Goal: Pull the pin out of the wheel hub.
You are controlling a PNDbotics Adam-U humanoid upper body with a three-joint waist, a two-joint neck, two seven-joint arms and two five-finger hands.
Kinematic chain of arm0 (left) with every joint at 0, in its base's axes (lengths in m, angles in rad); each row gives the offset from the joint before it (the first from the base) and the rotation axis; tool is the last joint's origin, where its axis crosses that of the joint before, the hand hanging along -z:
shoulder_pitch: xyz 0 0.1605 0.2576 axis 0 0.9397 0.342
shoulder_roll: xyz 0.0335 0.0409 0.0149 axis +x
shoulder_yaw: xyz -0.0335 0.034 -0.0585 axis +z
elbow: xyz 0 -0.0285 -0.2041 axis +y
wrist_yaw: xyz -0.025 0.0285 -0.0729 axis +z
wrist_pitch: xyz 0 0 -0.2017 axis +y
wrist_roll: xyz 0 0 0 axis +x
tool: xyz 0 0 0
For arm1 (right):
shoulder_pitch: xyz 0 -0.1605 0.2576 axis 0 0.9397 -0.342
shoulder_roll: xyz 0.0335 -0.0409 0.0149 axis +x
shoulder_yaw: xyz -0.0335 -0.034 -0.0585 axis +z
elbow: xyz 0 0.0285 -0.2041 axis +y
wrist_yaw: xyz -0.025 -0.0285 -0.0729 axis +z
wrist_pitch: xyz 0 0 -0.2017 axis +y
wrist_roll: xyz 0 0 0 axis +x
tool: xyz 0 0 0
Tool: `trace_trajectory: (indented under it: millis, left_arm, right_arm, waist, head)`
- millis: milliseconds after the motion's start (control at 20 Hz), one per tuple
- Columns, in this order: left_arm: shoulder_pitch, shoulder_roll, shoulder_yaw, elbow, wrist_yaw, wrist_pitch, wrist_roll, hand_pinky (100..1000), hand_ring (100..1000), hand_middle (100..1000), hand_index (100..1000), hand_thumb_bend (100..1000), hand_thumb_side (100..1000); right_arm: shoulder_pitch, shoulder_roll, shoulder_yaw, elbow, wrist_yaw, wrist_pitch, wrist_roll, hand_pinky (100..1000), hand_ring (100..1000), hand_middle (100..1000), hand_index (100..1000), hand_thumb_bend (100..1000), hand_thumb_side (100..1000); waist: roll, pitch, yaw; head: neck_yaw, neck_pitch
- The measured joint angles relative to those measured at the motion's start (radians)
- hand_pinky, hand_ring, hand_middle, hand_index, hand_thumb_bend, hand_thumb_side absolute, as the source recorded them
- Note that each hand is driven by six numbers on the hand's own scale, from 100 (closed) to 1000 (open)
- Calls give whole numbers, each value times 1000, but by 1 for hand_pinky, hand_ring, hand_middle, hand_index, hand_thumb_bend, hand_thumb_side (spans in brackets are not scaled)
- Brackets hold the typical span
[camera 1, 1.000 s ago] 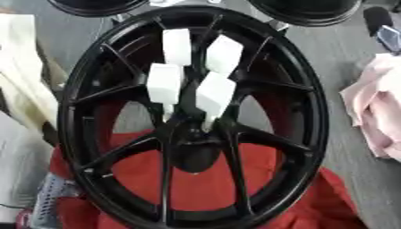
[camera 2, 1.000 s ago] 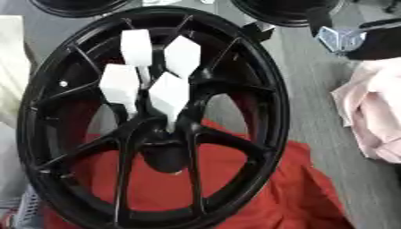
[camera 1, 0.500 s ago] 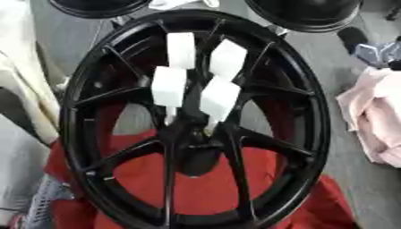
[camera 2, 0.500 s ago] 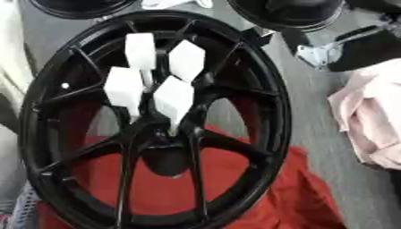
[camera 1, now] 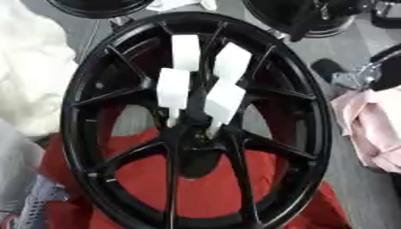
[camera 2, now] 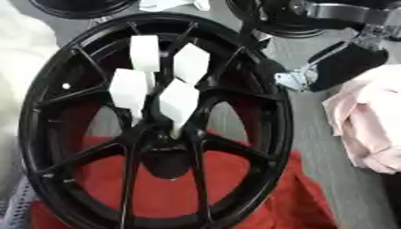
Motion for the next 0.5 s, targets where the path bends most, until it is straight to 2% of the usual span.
trace_trajectory:
  millis: [150,200,350,500]
  left_arm:
    - [1,3,0,0,0,0,0,812,712,719,895,123,839]
    - [1,6,0,0,0,0,0,812,711,719,895,123,840]
    - [3,8,0,0,-1,1,0,812,711,718,895,124,842]
    - [8,8,0,0,-1,1,0,812,711,718,895,123,843]
  right_arm:
    - [-59,34,35,0,0,25,47,853,828,742,794,222,289]
    - [-75,44,44,0,0,34,63,854,830,746,801,223,259]
    - [-118,75,61,0,-7,57,110,862,842,759,827,305,178]
    - [-152,102,69,0,-16,69,161,868,851,766,837,324,101]
  waist:
    - [-2,0,-5]
    - [-2,0,-6]
    - [-1,1,-6]
    - [1,5,-7]
  head:
    - [0,0]
    - [-1,0]
    - [-1,0]
    - [-1,0]
